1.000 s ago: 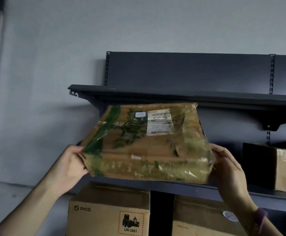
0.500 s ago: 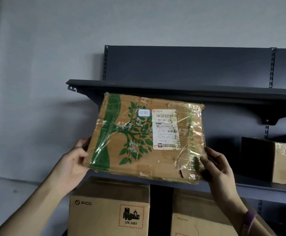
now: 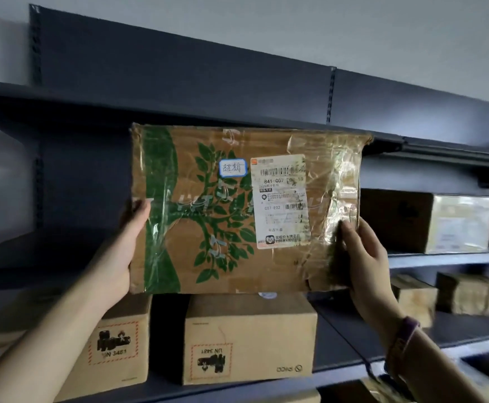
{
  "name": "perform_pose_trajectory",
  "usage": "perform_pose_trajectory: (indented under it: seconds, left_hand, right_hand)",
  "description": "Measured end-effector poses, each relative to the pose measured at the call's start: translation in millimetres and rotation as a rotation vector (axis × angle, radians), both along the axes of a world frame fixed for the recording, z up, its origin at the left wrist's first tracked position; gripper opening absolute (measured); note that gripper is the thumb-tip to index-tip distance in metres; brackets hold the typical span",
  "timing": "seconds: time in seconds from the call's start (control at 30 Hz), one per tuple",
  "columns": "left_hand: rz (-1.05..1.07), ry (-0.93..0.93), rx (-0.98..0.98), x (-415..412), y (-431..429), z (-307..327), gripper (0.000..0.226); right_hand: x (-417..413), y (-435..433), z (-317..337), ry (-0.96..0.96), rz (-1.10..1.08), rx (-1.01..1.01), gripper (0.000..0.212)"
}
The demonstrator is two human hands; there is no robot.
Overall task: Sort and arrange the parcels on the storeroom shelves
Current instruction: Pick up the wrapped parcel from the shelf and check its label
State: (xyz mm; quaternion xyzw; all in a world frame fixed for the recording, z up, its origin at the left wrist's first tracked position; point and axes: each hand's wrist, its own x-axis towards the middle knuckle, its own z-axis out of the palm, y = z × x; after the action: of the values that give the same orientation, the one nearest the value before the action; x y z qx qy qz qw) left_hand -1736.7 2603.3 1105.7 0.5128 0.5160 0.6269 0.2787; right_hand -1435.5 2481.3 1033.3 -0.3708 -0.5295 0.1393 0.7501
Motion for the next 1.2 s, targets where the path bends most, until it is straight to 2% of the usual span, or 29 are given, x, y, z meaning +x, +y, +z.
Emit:
perform_pose_trajectory:
  seconds: [0.07,0.13,0.2,0.3,0.37,0.47,0.53,0.6,0.73,0.83,0.97,1.1,1.2]
  left_hand:
    - [-0.048,-0.075,-0.012,41,4,2,0.04]
    - [-0.152,-0.12,-0.012,94,-17,5,0.042]
    - [-0.264,-0.108,-0.012,143,-31,-7,0.041]
    - [-0.502,-0.128,0.049,223,-67,-37,0.028]
    - [-0.657,-0.139,0.05,280,-98,-56,0.036]
    - [-0.915,-0.157,-0.011,362,-147,-82,0.051]
    - [-1.036,-0.181,-0.102,410,-177,-97,0.042]
    - [-1.119,-0.204,-0.167,459,-203,-111,0.023]
    - [-1.286,-0.256,-0.218,545,-236,-127,0.037]
    - [-1.412,-0.229,-0.258,611,-255,-134,0.059]
    - [-1.497,-0.176,-0.305,695,-264,-146,0.051]
    - [-1.598,-0.184,-0.303,783,-264,-160,0.046]
    - [-1.629,-0.172,-0.299,859,-260,-167,0.041]
  right_hand:
    - [37,-24,-5,0.029,-0.078,0.008,0.045]
    - [75,-53,-10,0.059,-0.16,-0.005,0.032]
    - [116,-86,-19,0.079,-0.24,-0.02,0.031]
    - [182,-146,-34,0.09,-0.344,-0.033,0.023]
    - [226,-189,-45,0.108,-0.427,-0.046,0.015]
    - [292,-254,-61,0.137,-0.574,-0.077,0.015]
    - [332,-295,-69,0.147,-0.661,-0.114,0.017]
    - [371,-334,-79,0.162,-0.736,-0.137,0.023]
    - [426,-390,-93,0.191,-0.87,-0.18,0.038]
    - [472,-425,-103,0.219,-0.956,-0.201,0.046]
    - [531,-451,-113,0.242,-1.042,-0.188,0.039]
    - [596,-462,-129,0.231,-1.113,-0.179,0.047]
    - [656,-464,-139,0.213,-1.172,-0.176,0.044]
